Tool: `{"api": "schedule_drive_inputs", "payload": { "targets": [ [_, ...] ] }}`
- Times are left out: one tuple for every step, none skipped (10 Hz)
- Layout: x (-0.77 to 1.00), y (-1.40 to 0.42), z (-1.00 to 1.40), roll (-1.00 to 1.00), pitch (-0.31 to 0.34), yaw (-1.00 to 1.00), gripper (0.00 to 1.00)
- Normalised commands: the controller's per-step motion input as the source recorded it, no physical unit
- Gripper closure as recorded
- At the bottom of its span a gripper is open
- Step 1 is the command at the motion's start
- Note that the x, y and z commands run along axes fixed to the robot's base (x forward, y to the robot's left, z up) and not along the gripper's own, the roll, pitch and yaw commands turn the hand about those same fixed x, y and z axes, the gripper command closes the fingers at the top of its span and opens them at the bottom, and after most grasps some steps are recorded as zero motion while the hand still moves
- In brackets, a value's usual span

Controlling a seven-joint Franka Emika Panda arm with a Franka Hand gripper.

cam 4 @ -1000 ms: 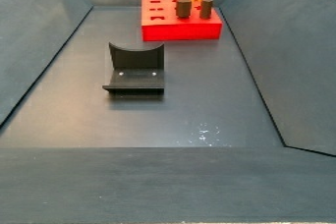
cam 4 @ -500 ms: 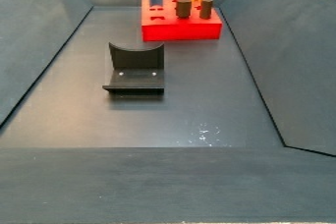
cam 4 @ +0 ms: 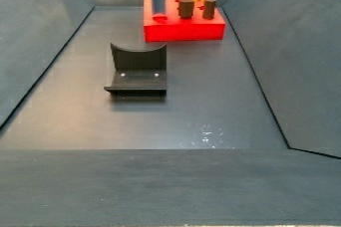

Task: Pick up the arch object. Move up. Move to above the board. Insert the arch object.
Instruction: Insert the arch object.

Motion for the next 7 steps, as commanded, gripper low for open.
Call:
{"api": "schedule_drive_inputs", "payload": {
  "targets": [
    [0.00,0.00,-0.17,0.00,0.000,0.11,1.00],
    [0.00,0.00,-0.21,0.00,-0.004,0.10,1.00],
    [0.00,0.00,-0.26,0.00,-0.024,0.12,1.00],
    [0.00,0.00,-0.26,0.00,-0.004,0.08,1.00],
    [0.00,0.00,-0.33,0.00,-0.004,0.08,1.00],
    [0.00,0.00,-0.42,0.00,-0.027,0.06,1.00],
    [0.00,-0.01,-0.46,0.00,-0.043,0.03,1.00]
  ]
}}
